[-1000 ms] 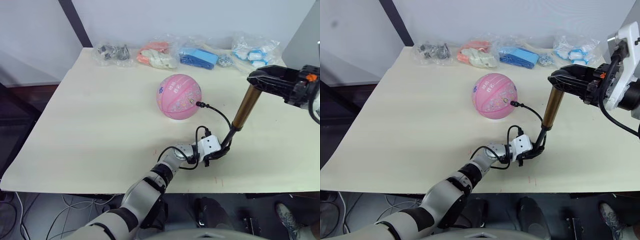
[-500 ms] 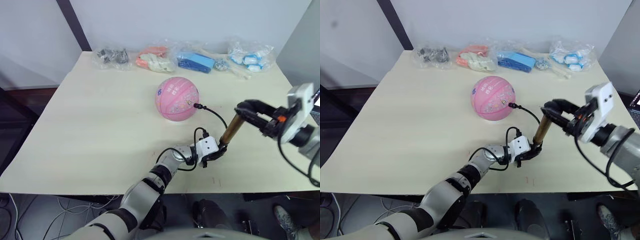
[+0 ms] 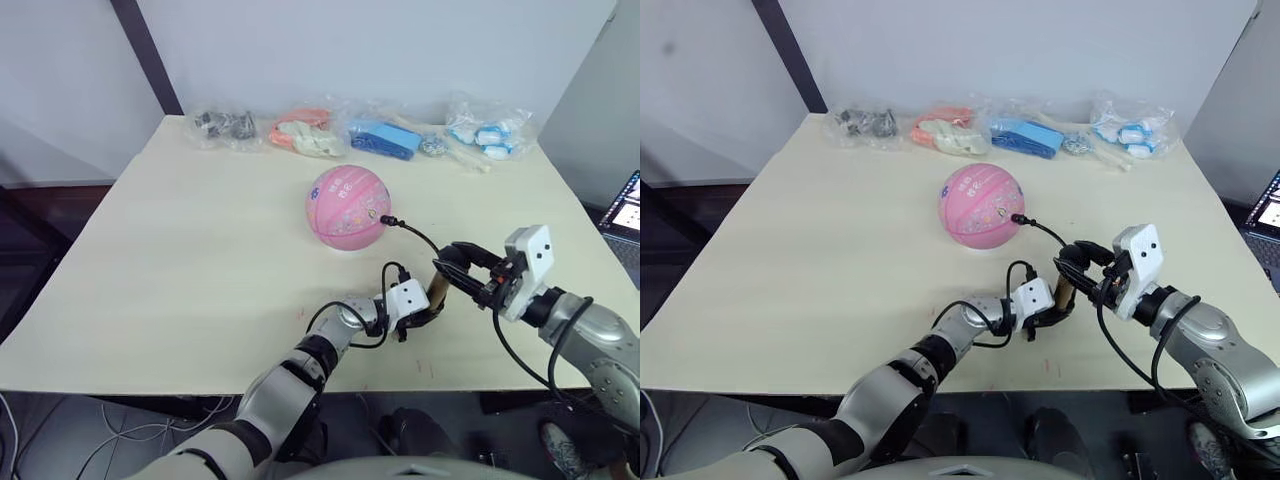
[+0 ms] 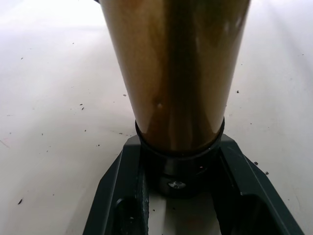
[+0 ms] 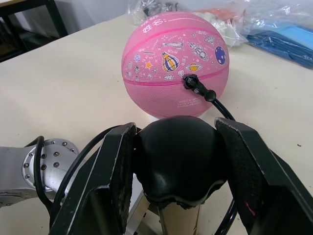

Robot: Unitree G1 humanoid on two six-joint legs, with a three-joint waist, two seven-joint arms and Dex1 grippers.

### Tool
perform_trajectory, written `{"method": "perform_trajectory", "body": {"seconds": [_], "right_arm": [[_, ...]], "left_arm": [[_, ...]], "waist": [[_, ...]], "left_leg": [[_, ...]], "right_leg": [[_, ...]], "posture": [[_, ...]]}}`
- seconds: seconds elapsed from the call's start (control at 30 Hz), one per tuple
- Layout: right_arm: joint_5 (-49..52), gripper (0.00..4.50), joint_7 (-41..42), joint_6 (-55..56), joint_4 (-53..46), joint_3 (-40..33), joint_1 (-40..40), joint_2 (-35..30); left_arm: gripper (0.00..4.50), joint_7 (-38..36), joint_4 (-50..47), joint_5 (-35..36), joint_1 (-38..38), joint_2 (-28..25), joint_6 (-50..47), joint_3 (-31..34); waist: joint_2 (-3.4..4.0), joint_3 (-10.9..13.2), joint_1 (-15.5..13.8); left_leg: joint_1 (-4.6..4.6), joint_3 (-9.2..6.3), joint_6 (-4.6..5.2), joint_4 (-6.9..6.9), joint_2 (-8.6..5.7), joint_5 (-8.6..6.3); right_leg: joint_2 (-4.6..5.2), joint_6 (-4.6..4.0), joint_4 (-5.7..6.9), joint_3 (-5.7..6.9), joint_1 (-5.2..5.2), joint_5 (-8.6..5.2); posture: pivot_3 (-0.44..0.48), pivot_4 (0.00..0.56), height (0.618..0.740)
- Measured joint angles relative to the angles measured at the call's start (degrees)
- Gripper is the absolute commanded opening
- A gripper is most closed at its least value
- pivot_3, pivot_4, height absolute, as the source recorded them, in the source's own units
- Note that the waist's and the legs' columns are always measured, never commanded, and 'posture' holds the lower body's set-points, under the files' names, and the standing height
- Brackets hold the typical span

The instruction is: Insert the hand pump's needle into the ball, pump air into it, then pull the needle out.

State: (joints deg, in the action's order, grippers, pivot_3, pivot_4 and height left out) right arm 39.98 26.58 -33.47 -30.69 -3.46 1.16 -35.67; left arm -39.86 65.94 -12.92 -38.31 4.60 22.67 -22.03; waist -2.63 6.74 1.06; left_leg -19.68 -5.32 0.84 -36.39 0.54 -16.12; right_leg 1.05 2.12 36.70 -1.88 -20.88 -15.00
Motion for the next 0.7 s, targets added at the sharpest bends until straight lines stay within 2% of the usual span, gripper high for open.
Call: {"method": "perform_trajectory", "body": {"seconds": [0.1, 0.23, 0.43, 0.57, 0.7], "right_arm": [[1.4, 2.06, 0.5, -2.1, 0.1, -2.1, -1.2, -1.2], [8.5, 2.06, 0.0, -10.8, 0.2, -7.1, -5.8, -5.2], [20.2, 2.06, -2.1, -20.6, 0.1, -13.9, -12.7, -11.9], [30.9, 2.06, -4.1, -24.8, 1.0, -20.0, -21.9, -18.7], [37.2, 2.06, -5.8, -26.8, 4.4, -21.8, -27.8, -23.1]], "left_arm": [[1.14, -0.1, -0.2, 0.0, -0.2, 0.1, 0.1, 0.0], [1.14, -0.8, -0.4, 0.2, -0.8, 0.7, 0.3, 0.0], [1.14, -1.5, -1.3, 0.4, -1.1, 1.2, 0.7, 0.1], [1.14, -1.4, -1.6, 0.6, -1.1, 1.4, 0.7, 0.1], [1.14, -1.4, -1.8, 0.6, -1.1, 1.4, 0.7, 0.0]], "waist": [[0.08, 0.1, 0.0], [0.82, 0.7, -0.3], [1.49, 1.3, -0.5], [1.44, 1.9, -0.4], [1.29, 2.1, -0.3]], "left_leg": [[-0.03, -0.03, -0.01, -0.01, -0.03, 0.0], [-0.14, -0.05, -0.02, -0.07, -0.18, 0.02], [-1.01, -0.13, -0.08, -0.37, -0.46, 0.09], [-1.09, -0.08, -0.08, -0.5, -0.66, 0.08], [-1.18, -0.14, -0.07, -0.58, -0.72, 0.08]], "right_leg": [[0.05, 0.0, -0.01, 0.07, 0.0, 0.0], [0.2, 0.04, 0.0, 0.11, -0.26, 0.03], [0.5, 0.07, 0.03, 0.17, -0.87, 0.21], [0.81, 0.28, 0.01, 0.23, -0.88, 0.23], [0.9, 0.33, 0.0, 0.3, -0.88, 0.21]], "posture": [[0.0, 0.15, 0.74], [0.0, 0.15, 0.74], [0.0, 0.15, 0.74], [0.0, 0.15, 0.74], [0.0, 0.15, 0.74]]}}
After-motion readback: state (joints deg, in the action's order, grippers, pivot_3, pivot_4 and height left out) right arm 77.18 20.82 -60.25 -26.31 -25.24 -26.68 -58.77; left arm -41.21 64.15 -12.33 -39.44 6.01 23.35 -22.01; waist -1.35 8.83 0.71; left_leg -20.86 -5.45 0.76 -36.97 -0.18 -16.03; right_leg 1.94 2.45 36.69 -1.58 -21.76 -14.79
